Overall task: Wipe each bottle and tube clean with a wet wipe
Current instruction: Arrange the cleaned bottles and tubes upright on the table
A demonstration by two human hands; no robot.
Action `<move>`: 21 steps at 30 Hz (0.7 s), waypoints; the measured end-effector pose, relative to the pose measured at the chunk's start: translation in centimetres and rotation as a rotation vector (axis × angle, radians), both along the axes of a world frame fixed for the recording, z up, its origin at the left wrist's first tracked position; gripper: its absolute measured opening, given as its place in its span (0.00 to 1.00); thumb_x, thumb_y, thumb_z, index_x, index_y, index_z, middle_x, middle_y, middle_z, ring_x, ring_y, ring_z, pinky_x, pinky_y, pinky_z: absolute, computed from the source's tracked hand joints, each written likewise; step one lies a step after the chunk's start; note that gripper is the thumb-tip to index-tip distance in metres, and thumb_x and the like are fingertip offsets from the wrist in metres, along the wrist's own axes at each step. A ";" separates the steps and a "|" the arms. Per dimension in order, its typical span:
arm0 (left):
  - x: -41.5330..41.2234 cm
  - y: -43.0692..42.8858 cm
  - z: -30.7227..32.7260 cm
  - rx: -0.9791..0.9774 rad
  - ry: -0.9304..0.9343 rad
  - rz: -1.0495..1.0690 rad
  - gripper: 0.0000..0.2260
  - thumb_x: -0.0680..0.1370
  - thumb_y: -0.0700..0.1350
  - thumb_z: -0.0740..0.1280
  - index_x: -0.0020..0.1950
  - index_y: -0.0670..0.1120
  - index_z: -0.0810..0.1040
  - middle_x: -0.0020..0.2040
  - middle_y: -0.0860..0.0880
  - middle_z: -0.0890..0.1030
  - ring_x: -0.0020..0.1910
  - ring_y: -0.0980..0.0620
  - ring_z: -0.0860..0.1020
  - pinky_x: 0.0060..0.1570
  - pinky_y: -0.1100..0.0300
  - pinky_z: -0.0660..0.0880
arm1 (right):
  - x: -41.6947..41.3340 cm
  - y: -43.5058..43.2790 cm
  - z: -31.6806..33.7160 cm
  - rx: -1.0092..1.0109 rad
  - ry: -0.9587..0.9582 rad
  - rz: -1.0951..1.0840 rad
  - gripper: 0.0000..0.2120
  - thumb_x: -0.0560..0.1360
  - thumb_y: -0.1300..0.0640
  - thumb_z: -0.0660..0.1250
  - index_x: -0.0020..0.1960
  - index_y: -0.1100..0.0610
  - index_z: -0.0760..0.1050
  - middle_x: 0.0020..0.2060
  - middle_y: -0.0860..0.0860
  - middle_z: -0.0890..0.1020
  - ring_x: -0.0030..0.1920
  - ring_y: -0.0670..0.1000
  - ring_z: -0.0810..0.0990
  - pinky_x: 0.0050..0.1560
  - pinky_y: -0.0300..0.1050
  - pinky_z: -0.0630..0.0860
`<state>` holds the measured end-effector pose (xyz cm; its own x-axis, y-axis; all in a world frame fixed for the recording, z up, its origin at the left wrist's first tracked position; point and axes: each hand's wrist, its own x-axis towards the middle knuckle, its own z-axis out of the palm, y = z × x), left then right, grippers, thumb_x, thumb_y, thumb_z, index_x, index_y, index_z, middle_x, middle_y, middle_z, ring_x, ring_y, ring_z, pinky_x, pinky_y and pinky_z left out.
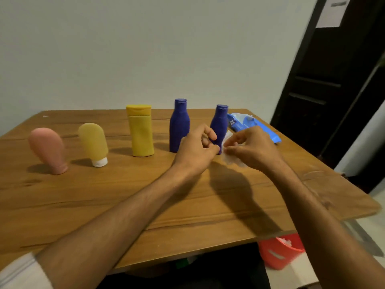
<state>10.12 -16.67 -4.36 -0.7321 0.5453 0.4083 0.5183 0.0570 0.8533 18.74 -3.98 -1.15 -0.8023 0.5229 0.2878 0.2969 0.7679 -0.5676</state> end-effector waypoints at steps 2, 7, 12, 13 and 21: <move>0.7 1.4 -0.1 -0.025 -0.012 -0.028 0.08 0.75 0.36 0.70 0.48 0.46 0.75 0.34 0.48 0.78 0.37 0.51 0.80 0.47 0.53 0.80 | 1.3 1.7 0.2 0.042 -0.091 -0.023 0.02 0.71 0.54 0.72 0.44 0.50 0.82 0.39 0.47 0.80 0.39 0.42 0.76 0.34 0.40 0.73; 1.3 3.7 -0.4 -0.086 -0.010 -0.051 0.09 0.76 0.38 0.69 0.53 0.48 0.74 0.39 0.49 0.79 0.38 0.54 0.78 0.42 0.60 0.77 | 3.8 5.0 0.0 0.077 -0.250 -0.080 0.04 0.70 0.56 0.73 0.40 0.47 0.81 0.42 0.48 0.80 0.41 0.46 0.75 0.32 0.39 0.68; 1.0 4.2 -0.9 -0.093 -0.027 0.041 0.10 0.75 0.36 0.70 0.53 0.47 0.74 0.44 0.49 0.79 0.43 0.54 0.79 0.44 0.61 0.77 | 4.4 6.4 -1.1 0.012 -0.345 -0.059 0.04 0.71 0.56 0.73 0.40 0.47 0.79 0.48 0.48 0.76 0.49 0.50 0.75 0.35 0.39 0.73; 0.9 4.2 -1.0 -0.092 -0.025 0.067 0.11 0.75 0.36 0.70 0.53 0.47 0.74 0.44 0.50 0.78 0.43 0.54 0.78 0.45 0.61 0.77 | 4.4 6.5 -1.1 0.006 -0.354 -0.051 0.04 0.70 0.55 0.73 0.40 0.47 0.79 0.48 0.47 0.76 0.49 0.49 0.75 0.35 0.38 0.73; -0.8 4.2 -1.4 -0.110 -0.027 0.233 0.18 0.72 0.39 0.74 0.55 0.51 0.70 0.51 0.53 0.75 0.50 0.53 0.78 0.51 0.55 0.78 | 4.0 6.6 0.9 0.053 -0.232 -0.063 0.07 0.67 0.52 0.76 0.37 0.48 0.78 0.41 0.46 0.81 0.45 0.47 0.78 0.42 0.44 0.78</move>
